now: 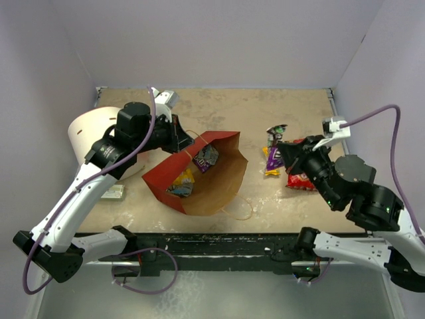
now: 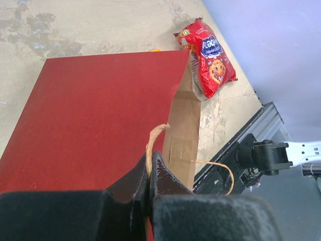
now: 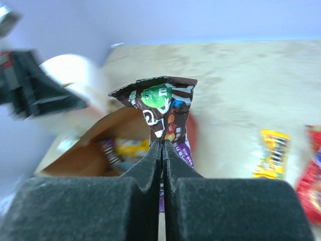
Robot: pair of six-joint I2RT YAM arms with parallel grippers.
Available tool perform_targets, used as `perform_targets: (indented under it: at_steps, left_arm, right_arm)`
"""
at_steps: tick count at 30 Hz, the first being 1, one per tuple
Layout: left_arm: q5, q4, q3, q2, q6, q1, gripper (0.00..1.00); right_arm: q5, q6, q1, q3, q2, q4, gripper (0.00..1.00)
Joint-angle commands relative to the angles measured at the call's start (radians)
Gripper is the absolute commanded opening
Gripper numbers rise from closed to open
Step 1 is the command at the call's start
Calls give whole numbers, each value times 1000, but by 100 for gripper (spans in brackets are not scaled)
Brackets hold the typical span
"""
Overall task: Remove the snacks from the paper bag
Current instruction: Place the snack at the center of the board.
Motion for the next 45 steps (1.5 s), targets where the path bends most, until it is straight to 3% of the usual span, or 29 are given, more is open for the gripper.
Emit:
perform_targets:
  at_steps: [1, 3, 7, 9, 18, 24, 34, 38, 42, 45]
  left_arm:
    - [-13, 7, 25, -9, 17, -5, 0]
    - [-11, 4, 39, -1, 29, -4, 0]
    - [-11, -7, 67, 22, 64, -3, 0]
    - [-8, -11, 79, 33, 78, -5, 0]
    - [37, -3, 86, 43, 110, -4, 0]
    - [73, 15, 67, 25, 117, -4, 0]
    - [127, 37, 21, -2, 130, -4, 0]
    - [120, 45, 12, -8, 130, -4, 0]
    - [97, 56, 12, -2, 114, -4, 0]
    - [101, 64, 18, 10, 88, -4, 0]
  right_arm:
    - [373, 31, -11, 67, 138, -180, 0]
    - [336, 7, -89, 85, 210, -181, 0]
    - [-85, -36, -443, 43, 336, -90, 0]
    - [-251, -24, -542, 38, 429, -78, 0]
    - [-553, 16, -626, 59, 796, 3, 0]
    - [-557, 64, -649, 33, 958, 21, 0]
    - [-439, 60, -662, -20, 1022, 21, 1]
    - [-379, 72, -663, -33, 1011, -8, 13]
    - [-397, 39, -662, 3, 965, -51, 32]
    - [-430, -13, -662, 19, 881, -48, 39]
